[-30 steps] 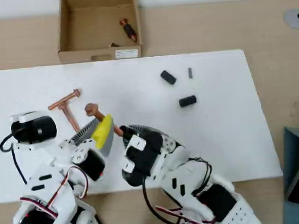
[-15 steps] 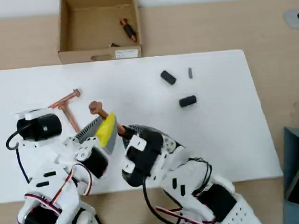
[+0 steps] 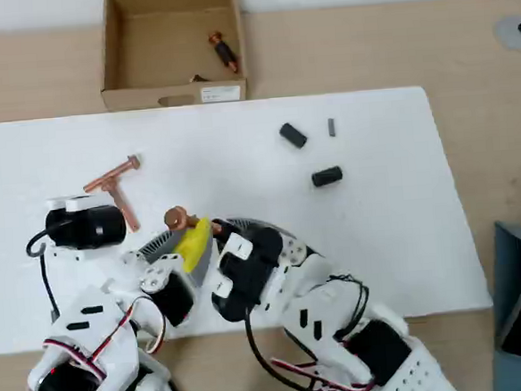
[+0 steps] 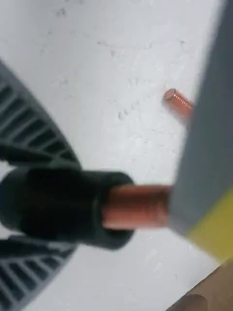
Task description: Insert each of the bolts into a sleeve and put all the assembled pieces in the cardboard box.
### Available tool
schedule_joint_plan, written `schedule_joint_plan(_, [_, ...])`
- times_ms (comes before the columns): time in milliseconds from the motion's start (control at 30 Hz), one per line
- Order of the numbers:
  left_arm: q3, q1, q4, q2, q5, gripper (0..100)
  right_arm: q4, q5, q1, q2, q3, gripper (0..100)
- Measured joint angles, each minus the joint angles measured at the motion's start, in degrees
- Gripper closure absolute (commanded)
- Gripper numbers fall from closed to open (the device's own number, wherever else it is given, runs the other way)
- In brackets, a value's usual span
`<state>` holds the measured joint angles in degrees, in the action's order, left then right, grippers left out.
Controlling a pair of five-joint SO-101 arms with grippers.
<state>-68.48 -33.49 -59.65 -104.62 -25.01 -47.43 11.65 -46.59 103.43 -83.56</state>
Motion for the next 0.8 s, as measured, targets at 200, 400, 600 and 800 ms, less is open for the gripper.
schedule_joint_plan(200, [-1.4,-0.5,-0.4,0.3,1.8,100,0.0,3.2,-0.6,0.0,0.0,98.9])
schedule_joint_plan(400, [-1.2,-0.7,-0.5,0.1,2.8,100,0.1,4.1,-1.6,0.0,0.1,98.9])
schedule_joint_plan(600, [-1.2,-0.7,-0.9,0.1,3.1,99,0.1,4.1,-1.6,0.0,0.1,98.9])
schedule_joint_plan(800, [-0.6,-0.1,-4.3,0.0,3.0,84,0.1,4.2,-2.1,0.0,0.0,98.9])
